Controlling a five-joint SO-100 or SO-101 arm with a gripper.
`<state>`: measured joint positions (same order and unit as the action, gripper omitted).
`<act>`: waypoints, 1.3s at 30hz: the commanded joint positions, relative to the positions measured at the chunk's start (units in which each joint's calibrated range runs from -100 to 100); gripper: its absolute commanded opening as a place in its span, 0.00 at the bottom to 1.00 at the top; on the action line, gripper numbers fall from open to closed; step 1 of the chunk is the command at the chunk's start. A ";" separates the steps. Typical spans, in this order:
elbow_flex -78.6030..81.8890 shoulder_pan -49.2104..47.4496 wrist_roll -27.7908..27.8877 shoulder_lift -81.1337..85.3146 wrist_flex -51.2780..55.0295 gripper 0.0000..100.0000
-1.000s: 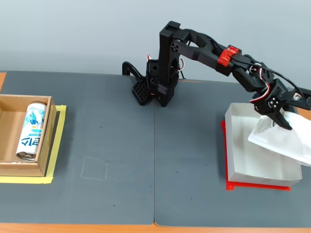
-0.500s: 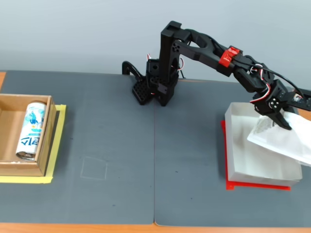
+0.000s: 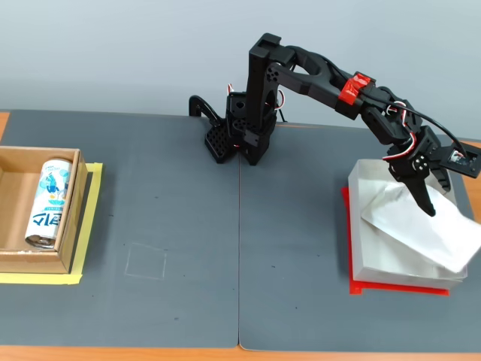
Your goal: Pick the sandwich and put it in the gray box
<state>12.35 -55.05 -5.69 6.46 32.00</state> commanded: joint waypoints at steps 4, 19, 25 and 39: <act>-2.35 0.55 0.14 0.71 0.03 0.24; -2.35 5.48 0.35 4.78 0.11 0.10; 1.08 10.18 0.35 10.63 0.90 0.02; 23.70 26.14 0.35 34.87 0.90 0.02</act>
<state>32.56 -32.57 -5.54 34.07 32.70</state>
